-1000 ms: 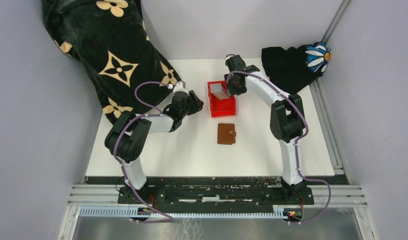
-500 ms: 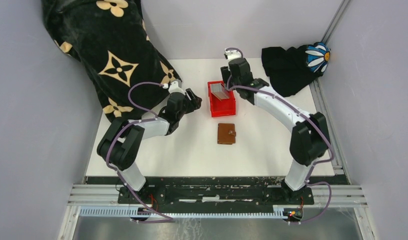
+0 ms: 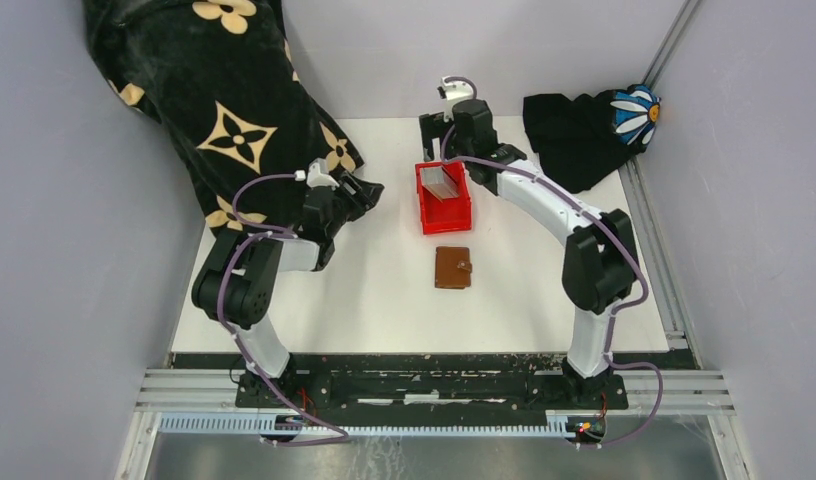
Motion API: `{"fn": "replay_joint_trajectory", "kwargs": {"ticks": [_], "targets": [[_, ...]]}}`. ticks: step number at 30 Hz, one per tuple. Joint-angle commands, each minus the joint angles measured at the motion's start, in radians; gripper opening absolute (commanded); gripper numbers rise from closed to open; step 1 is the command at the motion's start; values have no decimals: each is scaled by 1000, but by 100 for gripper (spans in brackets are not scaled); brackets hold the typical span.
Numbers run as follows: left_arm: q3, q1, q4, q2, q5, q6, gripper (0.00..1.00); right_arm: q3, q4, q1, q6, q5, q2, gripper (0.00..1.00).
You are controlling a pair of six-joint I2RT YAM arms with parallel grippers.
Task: Put the credit cards into the card holder
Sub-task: Pick up the credit card from the storage box.
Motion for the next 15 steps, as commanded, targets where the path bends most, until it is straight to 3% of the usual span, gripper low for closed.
{"fn": "replay_joint_trajectory", "kwargs": {"ticks": [1,3,4,15], "targets": [[-9,-7,68,5,57,-19,83,112,-144,3,54,-45,87,93],[-16,-7,63,5,43,-14,98,151,-192,3,76,-60,120,90],[-15,-10,58,5,37,-7,99,170,-215,4,81,-69,137,89],[47,-98,-115,-22,-103,149,99,310,-369,-14,124,-76,253,85]]}}
